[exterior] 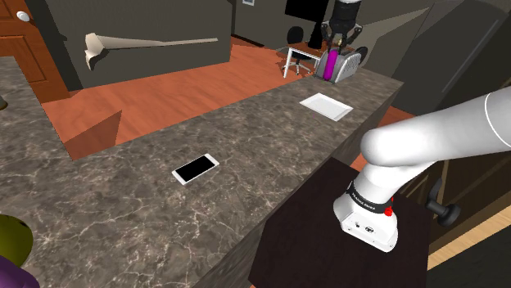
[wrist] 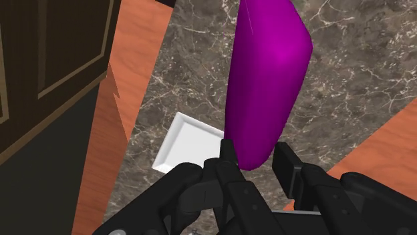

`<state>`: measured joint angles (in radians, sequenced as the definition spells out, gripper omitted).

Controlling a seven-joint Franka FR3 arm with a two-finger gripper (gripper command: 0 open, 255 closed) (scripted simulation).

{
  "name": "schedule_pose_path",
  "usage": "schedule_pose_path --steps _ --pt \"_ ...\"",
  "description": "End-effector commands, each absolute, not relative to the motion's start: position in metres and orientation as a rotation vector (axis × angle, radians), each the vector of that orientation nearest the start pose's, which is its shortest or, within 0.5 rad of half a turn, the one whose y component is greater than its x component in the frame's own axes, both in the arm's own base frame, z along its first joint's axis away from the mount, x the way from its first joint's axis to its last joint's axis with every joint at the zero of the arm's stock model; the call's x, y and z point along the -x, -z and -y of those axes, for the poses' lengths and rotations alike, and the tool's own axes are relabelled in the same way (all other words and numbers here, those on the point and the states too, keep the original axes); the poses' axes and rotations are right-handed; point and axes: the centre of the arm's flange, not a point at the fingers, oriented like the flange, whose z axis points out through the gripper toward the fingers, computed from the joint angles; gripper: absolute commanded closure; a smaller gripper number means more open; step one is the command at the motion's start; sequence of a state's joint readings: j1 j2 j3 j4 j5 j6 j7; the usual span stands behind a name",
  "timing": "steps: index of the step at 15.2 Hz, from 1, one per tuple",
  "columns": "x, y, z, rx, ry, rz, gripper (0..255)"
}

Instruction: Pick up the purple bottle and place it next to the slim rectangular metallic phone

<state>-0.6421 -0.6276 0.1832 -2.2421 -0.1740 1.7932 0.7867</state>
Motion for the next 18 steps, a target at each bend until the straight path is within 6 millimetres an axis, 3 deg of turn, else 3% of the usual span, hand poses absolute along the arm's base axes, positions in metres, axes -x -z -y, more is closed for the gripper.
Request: schedule_pose_path --steps 1,18 --pt "-0.346 -0.613 0.14 2.739 0.354 -1.971 255" --pt "-0.396 -0.614 -0.079 2.739 0.354 -1.971 255"
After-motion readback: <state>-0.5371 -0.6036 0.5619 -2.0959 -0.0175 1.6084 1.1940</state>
